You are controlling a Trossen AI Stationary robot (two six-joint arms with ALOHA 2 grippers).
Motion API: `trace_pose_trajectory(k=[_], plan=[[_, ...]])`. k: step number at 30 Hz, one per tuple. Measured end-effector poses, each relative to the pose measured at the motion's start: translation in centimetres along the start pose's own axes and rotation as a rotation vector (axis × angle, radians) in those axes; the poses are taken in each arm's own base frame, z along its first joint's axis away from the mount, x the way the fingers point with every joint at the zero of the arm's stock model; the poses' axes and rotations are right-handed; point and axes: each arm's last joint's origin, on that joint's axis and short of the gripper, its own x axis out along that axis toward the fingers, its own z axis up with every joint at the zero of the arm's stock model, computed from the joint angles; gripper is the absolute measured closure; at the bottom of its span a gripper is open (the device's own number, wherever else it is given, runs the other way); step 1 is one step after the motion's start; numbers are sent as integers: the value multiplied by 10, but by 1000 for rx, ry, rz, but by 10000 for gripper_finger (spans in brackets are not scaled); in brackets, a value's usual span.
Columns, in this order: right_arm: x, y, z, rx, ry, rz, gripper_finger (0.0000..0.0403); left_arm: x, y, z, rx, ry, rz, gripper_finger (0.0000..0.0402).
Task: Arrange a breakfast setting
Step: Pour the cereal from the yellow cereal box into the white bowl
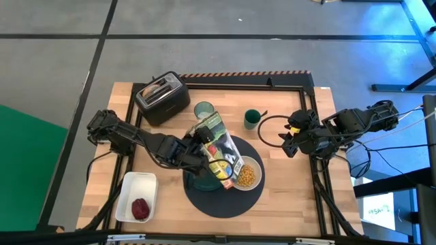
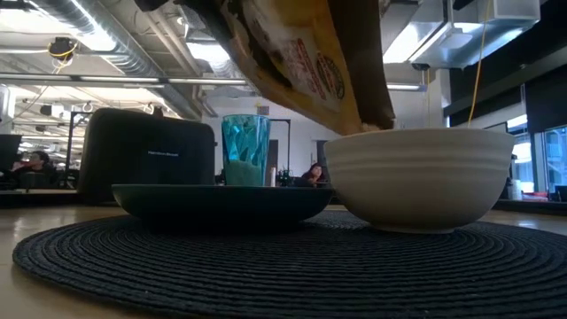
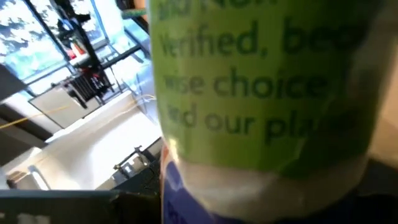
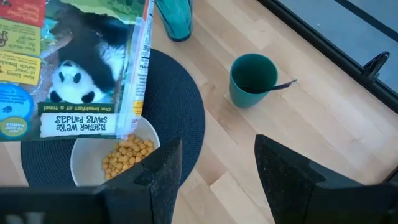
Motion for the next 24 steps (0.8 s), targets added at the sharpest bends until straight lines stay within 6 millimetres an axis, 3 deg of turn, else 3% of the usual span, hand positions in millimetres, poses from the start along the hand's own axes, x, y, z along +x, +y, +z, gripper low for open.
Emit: trace_pose_trajectory(k=[24], plan=[[0,0,0,2,0,0,210,3,-1,-1,-108,-27,-47,234]])
